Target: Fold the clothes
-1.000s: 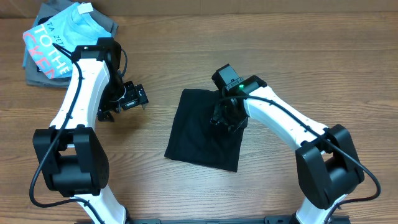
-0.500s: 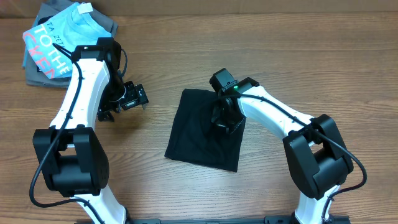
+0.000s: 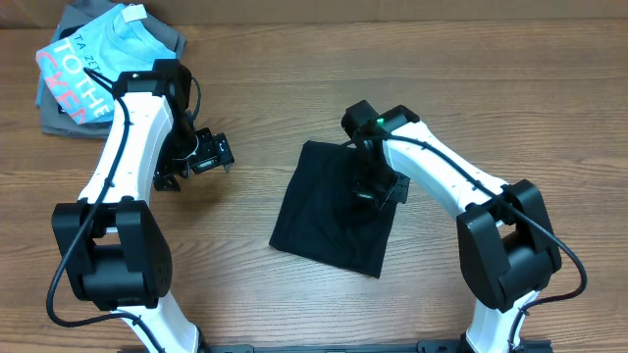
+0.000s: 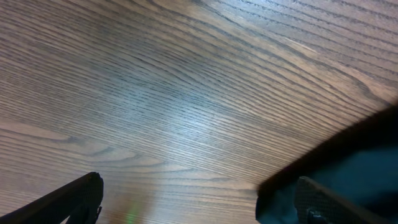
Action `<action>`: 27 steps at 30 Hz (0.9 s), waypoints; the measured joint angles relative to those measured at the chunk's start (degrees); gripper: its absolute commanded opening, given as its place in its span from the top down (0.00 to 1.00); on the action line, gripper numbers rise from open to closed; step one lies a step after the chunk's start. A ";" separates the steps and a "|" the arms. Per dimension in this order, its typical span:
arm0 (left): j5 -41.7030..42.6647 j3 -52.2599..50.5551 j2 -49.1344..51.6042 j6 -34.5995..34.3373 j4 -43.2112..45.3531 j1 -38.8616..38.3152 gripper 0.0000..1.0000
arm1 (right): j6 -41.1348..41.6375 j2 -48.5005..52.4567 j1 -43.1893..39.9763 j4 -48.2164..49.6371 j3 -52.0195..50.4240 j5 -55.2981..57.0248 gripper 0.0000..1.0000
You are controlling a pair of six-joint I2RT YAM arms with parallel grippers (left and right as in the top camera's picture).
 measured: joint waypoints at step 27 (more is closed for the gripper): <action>0.22 0.00 0.00 1.31 -0.46 0.00 0.00 | 1.95 -5.03 -6.54 -9.90 -1.38 9.86 0.33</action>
